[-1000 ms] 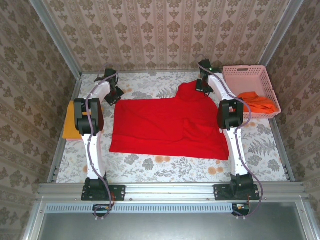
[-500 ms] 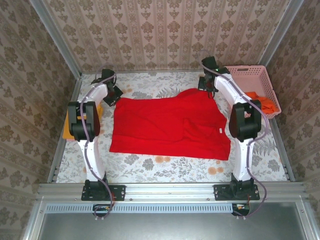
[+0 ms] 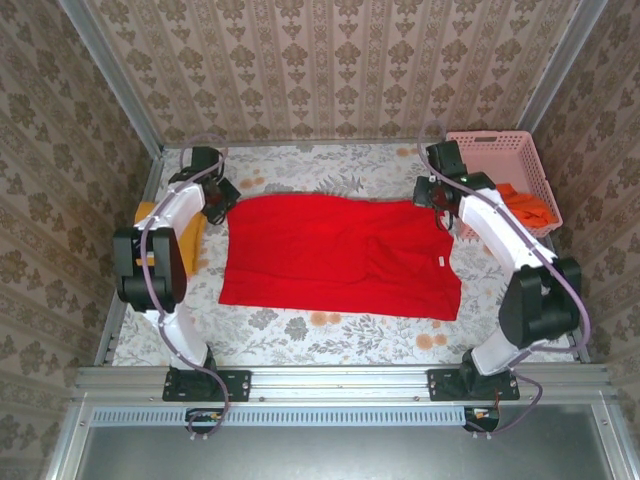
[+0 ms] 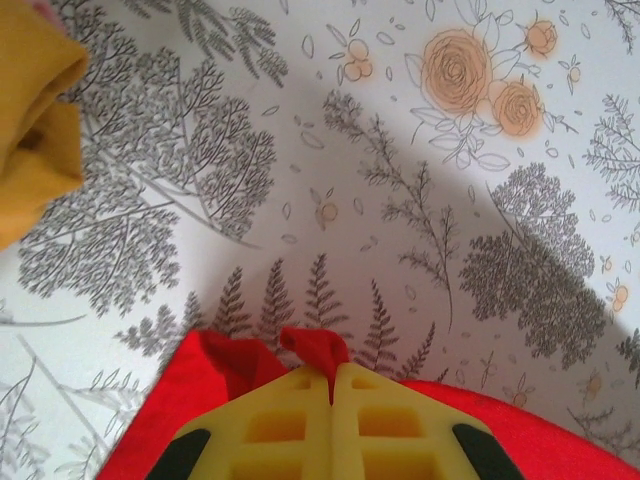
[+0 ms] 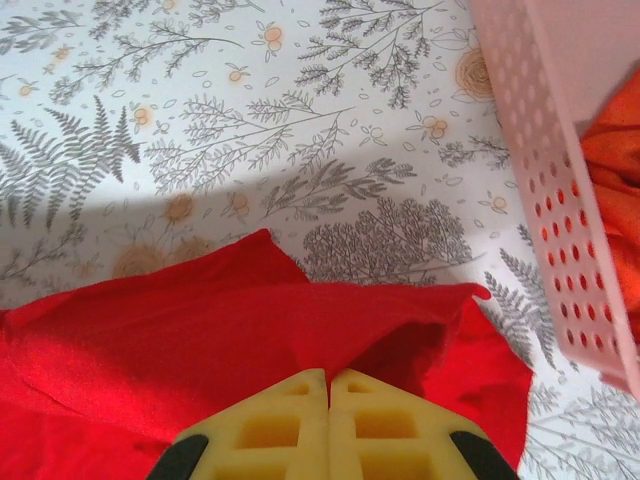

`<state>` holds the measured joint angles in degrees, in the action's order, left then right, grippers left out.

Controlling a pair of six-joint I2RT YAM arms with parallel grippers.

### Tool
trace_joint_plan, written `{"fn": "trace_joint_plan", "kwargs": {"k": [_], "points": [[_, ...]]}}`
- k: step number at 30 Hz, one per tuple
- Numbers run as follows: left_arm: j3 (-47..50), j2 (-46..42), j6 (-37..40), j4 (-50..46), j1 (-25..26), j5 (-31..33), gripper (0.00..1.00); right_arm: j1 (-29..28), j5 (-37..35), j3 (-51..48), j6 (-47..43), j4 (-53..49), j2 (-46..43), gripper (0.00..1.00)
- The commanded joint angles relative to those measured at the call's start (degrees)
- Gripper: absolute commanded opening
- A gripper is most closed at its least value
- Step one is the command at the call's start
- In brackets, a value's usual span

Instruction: Fold and stack the t-shirts

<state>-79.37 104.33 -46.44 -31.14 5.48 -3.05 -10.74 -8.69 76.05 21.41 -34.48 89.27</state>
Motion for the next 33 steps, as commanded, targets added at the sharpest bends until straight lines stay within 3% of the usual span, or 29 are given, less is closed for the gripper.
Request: {"fn": "trace_joint_plan", "kwargs": {"k": [1, 11, 27, 33], "points": [[2.92, -3.74, 1.17, 0.99, -0.31, 0.43, 0.0, -0.83, -1.16, -3.55, -0.15, -0.24, -5.66, 0.0], [8.98, -9.23, 2.43, 1.97, -2.62, -5.78, 0.0, -2.64, -3.43, -10.33, -0.57, -4.2, -16.39, 0.0], [15.51, -14.68, 6.75, 0.17, -3.89, -9.13, 0.0, -7.53, -5.2, -22.87, 7.22, -12.64, -29.87, 0.0], [18.25, -17.89, 6.36, -1.78, -3.72, -9.54, 0.0, -7.47, -7.39, -26.24, 8.0, -15.0, -31.1, 0.0]]}}
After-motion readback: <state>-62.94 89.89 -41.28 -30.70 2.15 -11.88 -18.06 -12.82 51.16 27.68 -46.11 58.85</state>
